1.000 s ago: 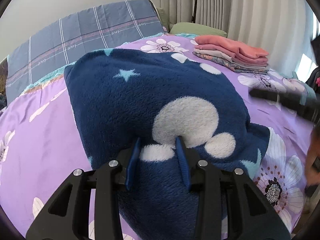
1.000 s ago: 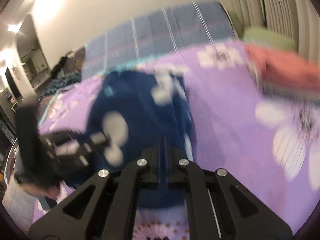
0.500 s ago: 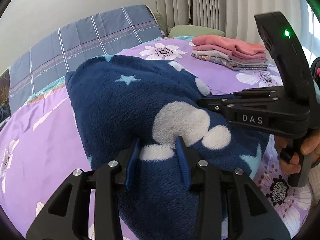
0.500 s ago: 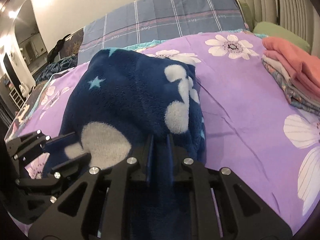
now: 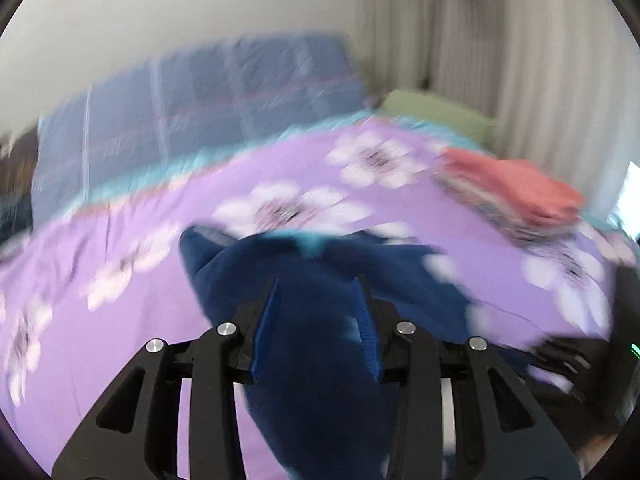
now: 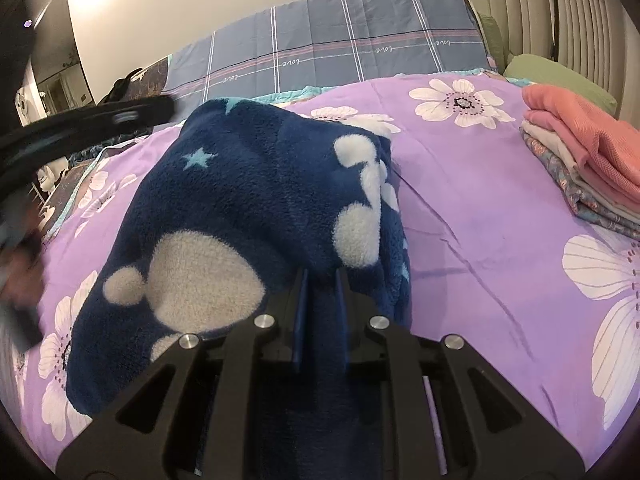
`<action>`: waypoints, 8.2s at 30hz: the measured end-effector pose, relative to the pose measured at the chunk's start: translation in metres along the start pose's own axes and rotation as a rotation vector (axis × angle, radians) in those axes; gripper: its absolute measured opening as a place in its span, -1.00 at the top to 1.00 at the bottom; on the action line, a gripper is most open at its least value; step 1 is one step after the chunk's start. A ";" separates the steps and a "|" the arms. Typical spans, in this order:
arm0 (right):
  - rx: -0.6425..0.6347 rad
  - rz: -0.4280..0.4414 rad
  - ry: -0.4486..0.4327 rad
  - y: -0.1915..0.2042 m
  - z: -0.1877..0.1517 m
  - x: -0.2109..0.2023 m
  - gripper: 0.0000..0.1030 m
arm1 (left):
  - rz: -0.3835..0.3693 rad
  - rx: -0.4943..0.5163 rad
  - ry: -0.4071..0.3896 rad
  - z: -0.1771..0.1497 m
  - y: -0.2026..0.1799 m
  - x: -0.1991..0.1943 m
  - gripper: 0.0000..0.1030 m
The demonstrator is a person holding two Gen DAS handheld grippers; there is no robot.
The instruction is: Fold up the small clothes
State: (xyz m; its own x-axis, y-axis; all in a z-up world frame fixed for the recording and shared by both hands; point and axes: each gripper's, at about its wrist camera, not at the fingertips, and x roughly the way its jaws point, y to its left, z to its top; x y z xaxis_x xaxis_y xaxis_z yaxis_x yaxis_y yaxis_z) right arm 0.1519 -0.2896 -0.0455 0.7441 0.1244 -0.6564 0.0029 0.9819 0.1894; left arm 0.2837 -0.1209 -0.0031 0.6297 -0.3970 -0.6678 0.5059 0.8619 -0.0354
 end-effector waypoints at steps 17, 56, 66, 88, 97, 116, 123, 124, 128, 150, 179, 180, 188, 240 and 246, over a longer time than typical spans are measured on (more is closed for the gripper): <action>-0.061 -0.055 0.012 0.006 0.039 -0.021 0.61 | 0.059 0.033 0.074 -0.008 0.019 0.038 0.19; 0.064 -0.033 0.125 -0.010 -0.011 -0.014 0.28 | -0.019 0.257 0.004 -0.096 -0.044 -0.026 -0.19; 0.257 0.116 0.213 -0.045 -0.015 0.000 -0.17 | 0.019 0.113 -0.049 -0.118 -0.032 -0.084 -0.45; 0.169 0.005 0.152 -0.027 -0.018 -0.007 -0.28 | 0.168 -0.082 0.060 -0.178 -0.048 -0.059 -0.76; 0.074 -0.061 0.118 -0.014 -0.020 -0.009 -0.33 | 0.230 -0.059 0.081 -0.185 -0.041 -0.065 -0.76; 0.133 -0.017 0.109 -0.021 -0.025 -0.009 -0.35 | 0.173 0.065 -0.009 -0.178 -0.064 -0.138 -0.40; 0.138 -0.005 0.107 -0.022 -0.026 -0.009 -0.35 | 0.163 0.065 0.011 -0.173 -0.062 -0.120 -0.40; 0.140 -0.002 0.107 -0.022 -0.026 -0.009 -0.35 | 0.161 0.068 0.013 -0.173 -0.062 -0.118 -0.40; 0.147 0.008 0.106 -0.024 -0.027 -0.008 -0.35 | 0.152 0.076 0.017 -0.167 -0.061 -0.112 -0.40; 0.212 0.035 0.125 -0.031 -0.025 -0.020 -0.42 | -0.020 -0.081 0.038 -0.116 -0.011 -0.019 -0.75; 0.951 0.161 0.137 -0.028 -0.089 -0.033 -0.90 | 0.001 -0.091 0.020 -0.117 -0.008 -0.024 -0.74; 0.975 0.155 0.131 -0.029 -0.089 -0.033 -0.93 | -0.001 -0.089 0.020 -0.116 -0.008 -0.024 -0.74; 0.993 0.127 0.084 -0.035 -0.075 -0.008 -0.95 | -0.023 -0.100 0.022 -0.115 -0.006 -0.024 -0.74; -0.098 0.381 -0.070 0.138 0.273 0.125 0.20 | 0.284 -0.312 -0.309 0.088 0.271 -0.057 0.13; -0.145 0.331 -0.043 0.169 0.308 0.210 0.20 | 0.339 -0.415 -0.317 0.080 0.326 -0.016 0.12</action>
State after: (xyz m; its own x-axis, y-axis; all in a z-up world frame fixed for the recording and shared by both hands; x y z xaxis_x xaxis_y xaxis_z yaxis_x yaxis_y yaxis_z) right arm 0.5142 -0.1415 0.0734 0.7158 0.4363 -0.5452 -0.3358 0.8997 0.2790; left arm 0.4854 0.1410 0.0552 0.8918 -0.0989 -0.4414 0.0154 0.9819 -0.1888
